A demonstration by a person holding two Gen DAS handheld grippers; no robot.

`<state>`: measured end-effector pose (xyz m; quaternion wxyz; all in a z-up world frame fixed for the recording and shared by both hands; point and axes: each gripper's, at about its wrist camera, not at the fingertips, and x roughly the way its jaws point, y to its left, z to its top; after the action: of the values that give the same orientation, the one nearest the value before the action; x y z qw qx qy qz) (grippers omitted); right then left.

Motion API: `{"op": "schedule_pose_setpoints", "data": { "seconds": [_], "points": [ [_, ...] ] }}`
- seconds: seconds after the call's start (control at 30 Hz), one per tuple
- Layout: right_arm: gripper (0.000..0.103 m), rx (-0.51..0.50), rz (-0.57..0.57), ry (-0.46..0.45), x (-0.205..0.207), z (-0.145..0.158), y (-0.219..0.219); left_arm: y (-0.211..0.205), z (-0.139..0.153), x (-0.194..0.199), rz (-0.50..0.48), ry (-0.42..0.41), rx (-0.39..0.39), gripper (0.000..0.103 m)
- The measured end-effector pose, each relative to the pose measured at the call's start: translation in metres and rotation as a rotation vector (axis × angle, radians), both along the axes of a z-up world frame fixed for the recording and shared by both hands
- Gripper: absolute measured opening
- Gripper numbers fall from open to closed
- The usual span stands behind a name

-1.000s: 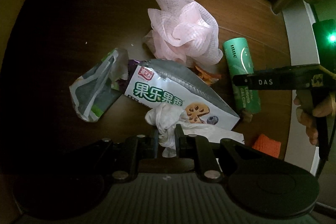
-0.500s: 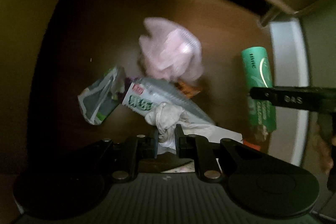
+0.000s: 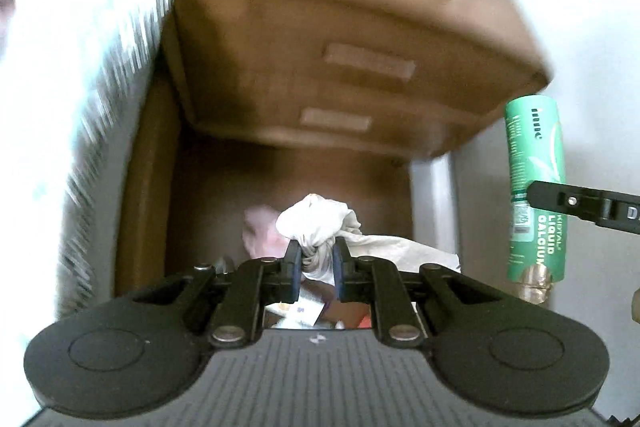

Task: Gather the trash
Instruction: 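Lift the white cloth and green bottle up to the teal wastebasket, then open both tools to drop the cloth and bottle into the wastebasket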

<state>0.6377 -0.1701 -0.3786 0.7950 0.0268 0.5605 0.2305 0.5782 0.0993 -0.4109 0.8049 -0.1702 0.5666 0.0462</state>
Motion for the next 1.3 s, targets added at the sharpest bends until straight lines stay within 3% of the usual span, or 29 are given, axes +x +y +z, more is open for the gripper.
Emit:
{"op": "schedule_pose_setpoints", "data": {
  "seconds": [0.2,0.33,0.5,0.63,0.77,1.0,1.17,1.3],
  "points": [
    [0.047,0.021,0.01,-0.128,0.032,0.127,0.011,0.017,0.127,0.036,-0.039,-0.099,0.027,0.015],
    [0.047,0.005,0.02,-0.199,0.059,0.193,0.022,0.026,0.199,0.064,-0.098,-0.171,0.064,0.015],
    [0.047,-0.004,0.015,-0.274,0.098,0.255,0.041,0.033,0.27,0.108,-0.144,-0.262,0.115,0.015],
    [0.047,-0.016,0.003,-0.318,0.131,0.286,0.061,0.039,0.313,0.143,-0.166,-0.342,0.187,0.015],
    [0.047,-0.033,-0.019,-0.335,0.166,0.295,0.081,0.041,0.338,0.185,-0.175,-0.383,0.242,0.015],
    [0.047,-0.068,-0.061,-0.375,0.21,0.293,0.105,0.049,0.359,0.256,-0.125,-0.412,0.274,0.015],
    [0.047,-0.093,-0.088,-0.383,0.237,0.277,0.12,0.036,0.346,0.296,-0.132,-0.395,0.33,0.015],
    [0.047,-0.113,-0.097,-0.364,0.249,0.266,0.127,0.026,0.32,0.319,-0.145,-0.342,0.352,0.015]
  ]
}}
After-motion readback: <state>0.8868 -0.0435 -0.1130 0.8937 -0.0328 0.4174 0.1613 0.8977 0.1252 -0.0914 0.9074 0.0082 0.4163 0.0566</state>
